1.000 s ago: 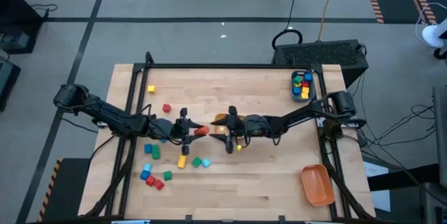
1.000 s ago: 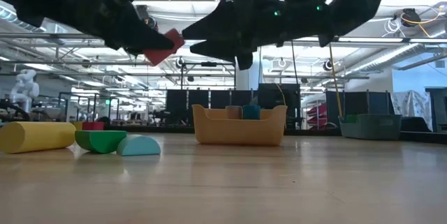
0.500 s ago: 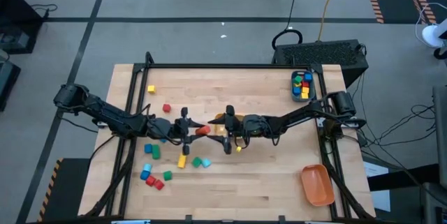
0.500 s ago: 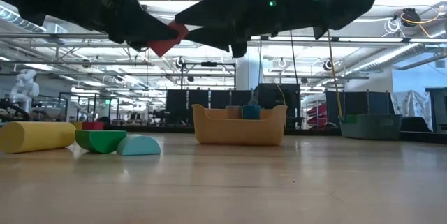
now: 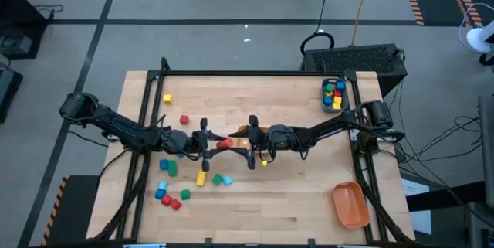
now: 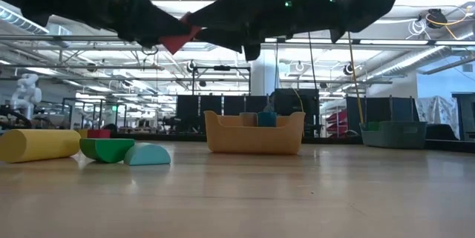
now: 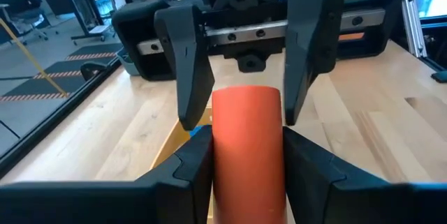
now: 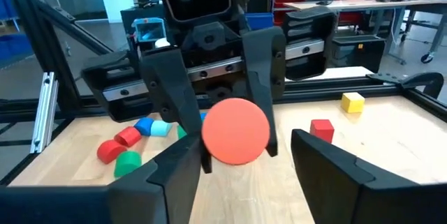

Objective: Sort blocks by size
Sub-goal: Put the orange cylindrical block into the yellow bin

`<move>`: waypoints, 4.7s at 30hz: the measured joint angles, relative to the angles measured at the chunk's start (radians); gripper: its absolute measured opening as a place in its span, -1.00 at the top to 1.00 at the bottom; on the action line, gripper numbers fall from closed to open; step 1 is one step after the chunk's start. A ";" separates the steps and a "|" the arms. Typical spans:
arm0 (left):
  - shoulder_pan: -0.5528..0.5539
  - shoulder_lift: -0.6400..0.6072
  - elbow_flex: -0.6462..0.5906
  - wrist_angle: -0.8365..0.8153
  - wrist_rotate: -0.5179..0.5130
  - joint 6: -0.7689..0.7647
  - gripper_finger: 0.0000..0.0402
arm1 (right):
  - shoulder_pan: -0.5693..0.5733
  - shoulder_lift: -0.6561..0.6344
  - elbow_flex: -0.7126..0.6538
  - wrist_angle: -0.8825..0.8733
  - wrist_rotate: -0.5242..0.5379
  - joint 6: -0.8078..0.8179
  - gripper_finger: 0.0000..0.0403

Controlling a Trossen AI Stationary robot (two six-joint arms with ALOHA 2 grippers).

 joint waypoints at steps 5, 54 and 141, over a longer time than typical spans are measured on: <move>0.000 0.000 0.000 0.012 -0.002 0.003 0.32 | -0.009 0.000 0.000 0.005 -0.025 0.015 0.12; -0.014 0.051 0.000 -0.038 0.101 -0.111 0.59 | 0.570 -0.454 -0.003 -1.582 -0.099 0.620 0.32; -0.255 0.117 0.036 0.009 -0.058 -0.193 0.57 | 0.929 0.194 0.516 -1.964 -0.330 1.683 0.03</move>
